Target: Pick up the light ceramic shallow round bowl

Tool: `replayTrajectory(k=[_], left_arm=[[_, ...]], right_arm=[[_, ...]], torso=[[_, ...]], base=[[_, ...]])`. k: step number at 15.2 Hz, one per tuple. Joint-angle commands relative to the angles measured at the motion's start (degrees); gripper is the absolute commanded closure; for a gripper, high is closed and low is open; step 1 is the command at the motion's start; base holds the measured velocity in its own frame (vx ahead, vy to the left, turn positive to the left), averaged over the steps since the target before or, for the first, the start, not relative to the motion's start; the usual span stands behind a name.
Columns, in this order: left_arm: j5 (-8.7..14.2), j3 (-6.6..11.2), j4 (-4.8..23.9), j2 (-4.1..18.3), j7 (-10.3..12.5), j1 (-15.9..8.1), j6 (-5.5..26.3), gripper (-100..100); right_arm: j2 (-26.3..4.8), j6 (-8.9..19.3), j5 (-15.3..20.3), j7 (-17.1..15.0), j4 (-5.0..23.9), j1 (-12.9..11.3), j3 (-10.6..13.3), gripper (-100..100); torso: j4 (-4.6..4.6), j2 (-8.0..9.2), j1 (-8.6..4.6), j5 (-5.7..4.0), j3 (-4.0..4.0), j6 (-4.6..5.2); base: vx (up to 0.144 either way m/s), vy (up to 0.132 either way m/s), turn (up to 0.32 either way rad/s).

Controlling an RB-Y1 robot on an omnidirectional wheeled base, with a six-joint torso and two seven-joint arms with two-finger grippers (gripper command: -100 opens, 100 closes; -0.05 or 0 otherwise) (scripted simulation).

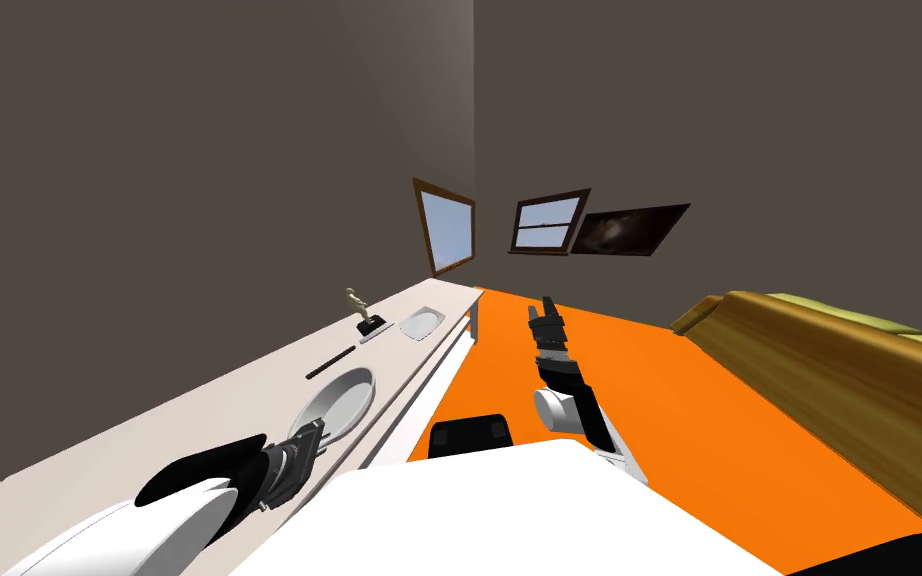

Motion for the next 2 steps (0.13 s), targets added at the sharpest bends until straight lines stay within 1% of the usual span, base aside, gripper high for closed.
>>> replayTrajectory(k=[1, 2], left_arm=[[0.4, 0.60, -1.6, 0.4, 0.7, 0.5, 1.1, 100], [0.2, 0.31, -0.8, 0.2, 0.4, 0.2, 0.6, 100]], right_arm=[[0.0, 0.0, 0.0, 0.0, 0.0, 0.0, 0.0, 0], [0.0, 0.0, 0.0, 0.0, 0.0, 0.0, 0.0, 0]], torso=[[0.00, 0.00, 0.00, 0.00, 0.00, 0.00], [0.00, -0.01, -0.01, -0.01, 0.00, 0.01]], base=[[0.022, 0.013, 0.043], [0.013, 0.007, 0.011]])
